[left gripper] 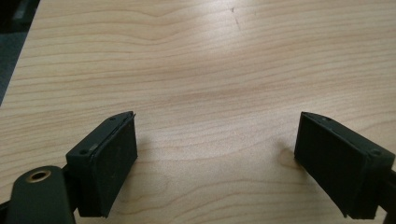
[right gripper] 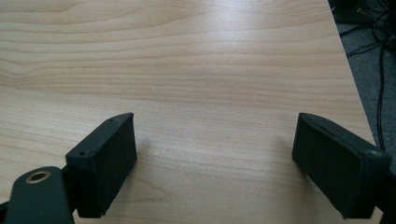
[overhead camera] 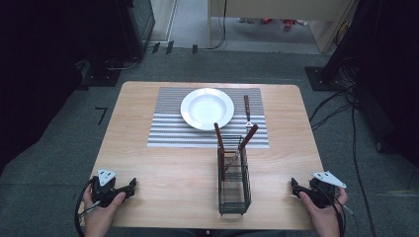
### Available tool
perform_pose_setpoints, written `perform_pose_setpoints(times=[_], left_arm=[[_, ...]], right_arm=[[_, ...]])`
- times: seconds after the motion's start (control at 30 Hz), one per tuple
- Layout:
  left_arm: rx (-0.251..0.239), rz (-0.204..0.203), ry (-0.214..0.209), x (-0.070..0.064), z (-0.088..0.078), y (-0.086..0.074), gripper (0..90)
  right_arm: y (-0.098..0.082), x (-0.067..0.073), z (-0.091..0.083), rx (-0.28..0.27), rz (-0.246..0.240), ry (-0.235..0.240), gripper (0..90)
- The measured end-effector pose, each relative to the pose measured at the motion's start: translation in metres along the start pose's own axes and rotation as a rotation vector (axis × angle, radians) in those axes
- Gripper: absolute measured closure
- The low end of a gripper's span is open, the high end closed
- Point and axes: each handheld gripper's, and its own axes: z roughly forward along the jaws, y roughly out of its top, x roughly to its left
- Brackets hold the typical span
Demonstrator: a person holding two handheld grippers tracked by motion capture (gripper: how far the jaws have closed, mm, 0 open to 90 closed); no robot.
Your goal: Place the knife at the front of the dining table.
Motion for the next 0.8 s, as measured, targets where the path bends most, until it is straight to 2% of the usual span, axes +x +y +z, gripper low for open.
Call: perform_pose_setpoints(times=[0.17, 0.23, 0.3, 0.37, 0.4, 0.43, 0.5, 0.53, 0.57, 0.6, 0.63, 0.67, 0.7, 0.73, 0.77, 0.8], left_arm=[[-0.006, -0.027, 0.029, -0.004, 0.001, 0.001, 13.1], [-0.007, -0.021, 0.021, -0.005, 0.002, 0.001, 13.2], [0.022, -0.029, 0.034, -0.008, 0.002, 0.005, 13.6], [0.018, -0.032, 0.045, -0.010, 0.002, 0.008, 14.2], [-0.031, -0.023, -0.002, -0.014, -0.002, 0.014, 14.3], [-0.031, -0.023, -0.002, -0.014, -0.002, 0.014, 14.2], [-0.077, -0.042, -0.043, -0.019, -0.005, 0.025, 14.3], [-0.115, -0.052, -0.110, -0.027, -0.007, 0.037, 14.6], [-0.115, -0.052, -0.110, -0.027, -0.007, 0.037, 14.8], [-0.144, -0.042, -0.167, -0.038, -0.008, 0.050, 14.8], [-0.144, -0.042, -0.167, -0.038, -0.008, 0.050, 15.3], [-0.169, -0.033, -0.227, -0.050, -0.008, 0.063, 16.6], [-0.169, -0.033, -0.227, -0.050, -0.008, 0.063, 18.7], [-0.181, -0.027, -0.265, -0.056, -0.008, 0.070, 20.1], [-0.214, -0.024, -0.336, -0.068, -0.008, 0.082, 21.5], [-0.214, -0.024, -0.336, -0.068, -0.008, 0.082, 24.2]], right_arm=[[0.000, 0.000, 0.000, -0.001, -0.002, 0.000, 13.3], [0.000, 0.000, 0.000, -0.001, -0.002, 0.000, 13.2], [0.000, 0.000, 0.000, -0.001, -0.002, 0.000, 13.2], [0.000, 0.000, 0.000, -0.001, -0.003, 0.000, 13.0], [0.000, 0.000, 0.000, 0.000, -0.001, -0.001, 12.9], [0.000, 0.000, 0.000, 0.000, -0.001, -0.001, 12.9], [0.000, 0.000, 0.000, 0.001, 0.000, -0.001, 12.9], [0.000, 0.000, 0.000, 0.001, 0.001, -0.001, 12.9], [0.000, 0.000, 0.000, 0.001, 0.001, -0.001, 12.9], [0.000, 0.000, 0.000, 0.000, 0.000, -0.001, 12.9], [0.000, 0.000, 0.000, 0.000, 0.000, -0.001, 12.9], [0.000, 0.000, 0.000, 0.001, 0.000, -0.002, 12.9], [0.000, 0.000, 0.000, 0.001, 0.000, -0.001, 12.9], [0.000, 0.000, 0.000, 0.001, 0.001, -0.002, 12.9], [0.000, 0.000, 0.000, 0.001, 0.000, -0.001, 12.9], [0.000, 0.000, 0.000, 0.001, 0.000, -0.001, 12.9]])
